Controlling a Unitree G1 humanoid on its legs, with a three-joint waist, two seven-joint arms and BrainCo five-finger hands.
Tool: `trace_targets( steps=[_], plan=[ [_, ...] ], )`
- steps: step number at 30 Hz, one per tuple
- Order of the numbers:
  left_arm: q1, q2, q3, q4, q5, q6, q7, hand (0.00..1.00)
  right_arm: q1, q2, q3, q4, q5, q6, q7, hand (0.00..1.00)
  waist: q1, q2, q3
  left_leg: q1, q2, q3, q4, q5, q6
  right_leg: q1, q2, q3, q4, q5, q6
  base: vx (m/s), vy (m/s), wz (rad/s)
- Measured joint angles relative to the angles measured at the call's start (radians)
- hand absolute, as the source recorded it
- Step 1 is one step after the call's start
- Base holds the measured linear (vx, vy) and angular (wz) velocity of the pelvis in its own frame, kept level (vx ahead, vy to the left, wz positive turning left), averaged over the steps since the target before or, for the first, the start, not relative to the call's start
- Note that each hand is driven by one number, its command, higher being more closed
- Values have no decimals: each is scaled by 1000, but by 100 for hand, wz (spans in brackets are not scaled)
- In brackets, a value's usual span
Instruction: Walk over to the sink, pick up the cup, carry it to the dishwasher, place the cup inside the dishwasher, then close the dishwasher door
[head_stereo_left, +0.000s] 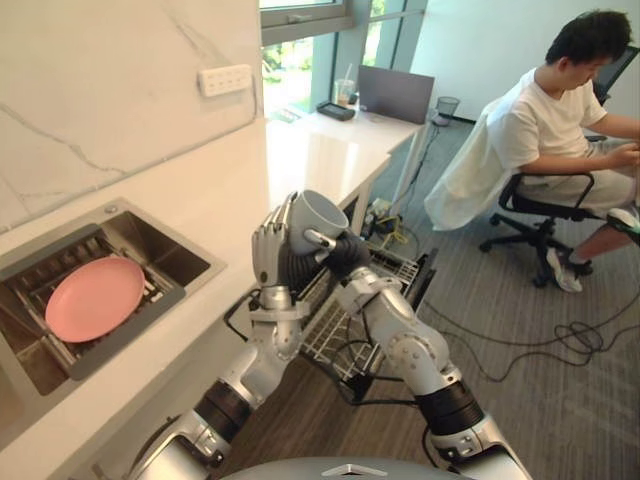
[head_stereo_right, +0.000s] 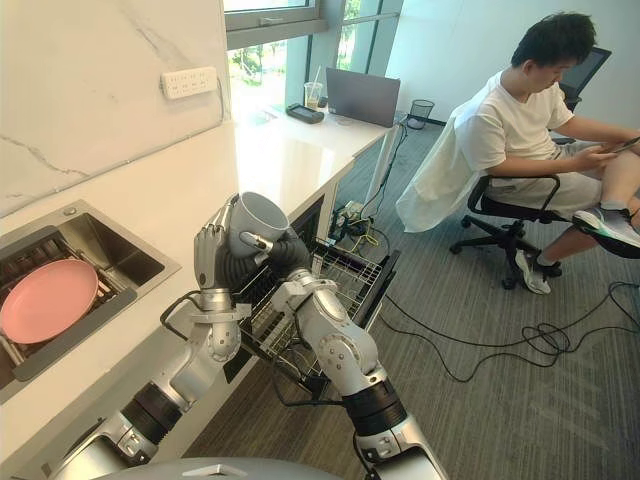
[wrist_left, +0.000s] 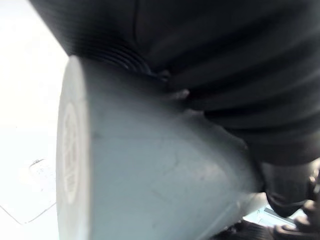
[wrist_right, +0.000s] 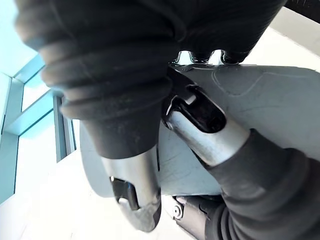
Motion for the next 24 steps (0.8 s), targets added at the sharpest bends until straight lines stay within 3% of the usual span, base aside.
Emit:
trace_targets(
  steps=[9, 15, 16, 21, 24],
  plan=[
    [-11, 0, -8, 22, 0, 20, 8, 100, -4, 6, 29, 17, 1, -44, -49, 100, 8, 1, 0, -5, 0, -22, -6, 13, -1, 7, -2, -18, 1, -1, -1, -44, -4, 6],
    [-12, 0, -8, 22, 12, 19, 13, 100, -5, 5, 60, 37, 6, -112, -51, 100, 15, 5, -9, -18, 1, -40, -6, 20, 0, 6, -3, -33, 0, 0, -2, -21, -3, 8],
    [-12, 1, -7, 22, 12, 19, 13, 0, -9, 6, 70, 50, 7, -134, -51, 100, 18, 6, -11, -19, 1, -43, -6, 22, 0, 6, -3, -36, -1, 1, -2, -15, -5, 9],
    [-11, 1, -29, 22, 19, -19, 22, 0, -53, 7, 75, 66, -4, -207, -87, 100, 34, 11, -15, -23, 2, -51, -6, 25, -1, 8, -3, -46, -1, 2, -3, -18, -2, 4],
    [-10, 3, -28, 26, 13, -20, 33, 0, -55, 17, 85, 67, -54, -245, -132, 100, 36, 16, -20, -23, 3, -51, -6, 26, -1, 7, -3, -47, -1, 2, -3, 0, 0, 0]
  ],
)
